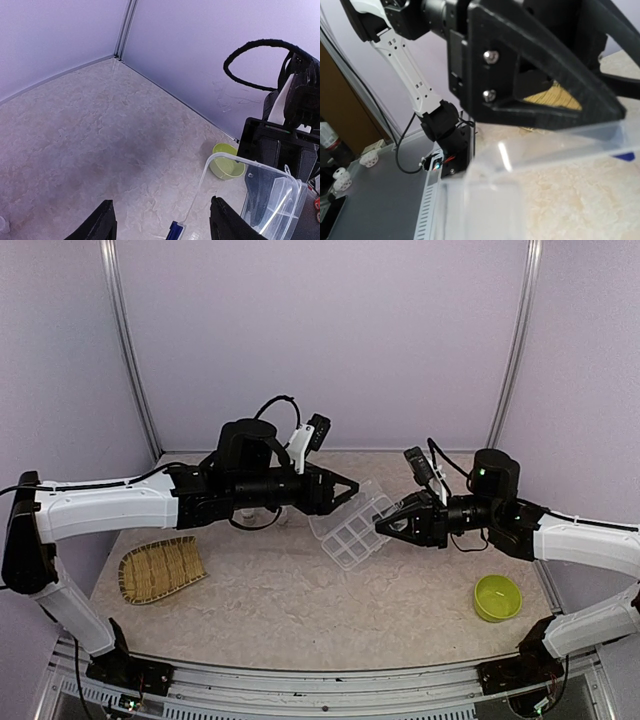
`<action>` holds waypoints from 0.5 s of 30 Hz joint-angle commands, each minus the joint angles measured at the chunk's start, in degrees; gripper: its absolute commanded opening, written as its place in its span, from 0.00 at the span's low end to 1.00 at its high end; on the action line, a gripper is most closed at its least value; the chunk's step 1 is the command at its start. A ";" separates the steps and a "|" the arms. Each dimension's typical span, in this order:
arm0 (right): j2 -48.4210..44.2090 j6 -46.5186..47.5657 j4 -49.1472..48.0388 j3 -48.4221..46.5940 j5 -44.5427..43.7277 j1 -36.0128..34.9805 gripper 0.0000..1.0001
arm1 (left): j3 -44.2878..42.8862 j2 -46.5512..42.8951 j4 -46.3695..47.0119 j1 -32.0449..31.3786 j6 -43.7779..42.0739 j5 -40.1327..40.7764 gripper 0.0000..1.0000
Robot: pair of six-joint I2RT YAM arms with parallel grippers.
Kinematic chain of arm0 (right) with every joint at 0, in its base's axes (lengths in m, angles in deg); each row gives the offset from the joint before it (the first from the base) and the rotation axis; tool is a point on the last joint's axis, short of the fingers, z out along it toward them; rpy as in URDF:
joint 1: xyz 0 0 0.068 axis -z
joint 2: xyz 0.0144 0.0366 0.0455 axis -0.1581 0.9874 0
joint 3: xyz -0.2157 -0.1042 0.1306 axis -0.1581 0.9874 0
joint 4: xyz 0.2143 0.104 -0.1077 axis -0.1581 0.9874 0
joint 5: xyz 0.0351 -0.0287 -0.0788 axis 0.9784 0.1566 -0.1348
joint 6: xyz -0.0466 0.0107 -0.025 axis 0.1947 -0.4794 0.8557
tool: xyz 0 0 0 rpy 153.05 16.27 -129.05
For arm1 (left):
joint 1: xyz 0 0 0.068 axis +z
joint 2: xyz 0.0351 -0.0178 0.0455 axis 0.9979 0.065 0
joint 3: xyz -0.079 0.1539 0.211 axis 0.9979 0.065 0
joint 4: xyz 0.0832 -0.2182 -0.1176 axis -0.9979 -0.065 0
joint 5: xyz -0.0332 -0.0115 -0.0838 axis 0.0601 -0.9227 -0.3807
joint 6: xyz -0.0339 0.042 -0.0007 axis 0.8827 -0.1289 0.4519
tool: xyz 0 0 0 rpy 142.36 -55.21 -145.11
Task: Sort the pills into containers
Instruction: Place the pill container at the center of the board.
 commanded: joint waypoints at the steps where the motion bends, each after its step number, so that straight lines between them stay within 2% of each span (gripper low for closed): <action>1: -1.72 1.21 -5.59 -1.74 1.80 -0.83 0.06 | 0.76 1.80 -4.70 -1.34 -2.14 -0.60 0.61; 9: -3.54 1.92 -4.19 -1.70 -2.02 -0.74 0.06 | 4.99 -1.59 -0.37 -1.16 -2.62 1.34 0.59; 13: -4.12 0.65 -6.32 -1.55 -2.54 -0.73 0.06 | 6.04 -2.18 1.09 -1.25 -2.79 0.37 0.58; 15: -4.28 -0.15 -7.62 -1.63 -2.45 -0.74 0.06 | 6.35 -2.23 1.63 -1.31 -2.61 0.08 0.55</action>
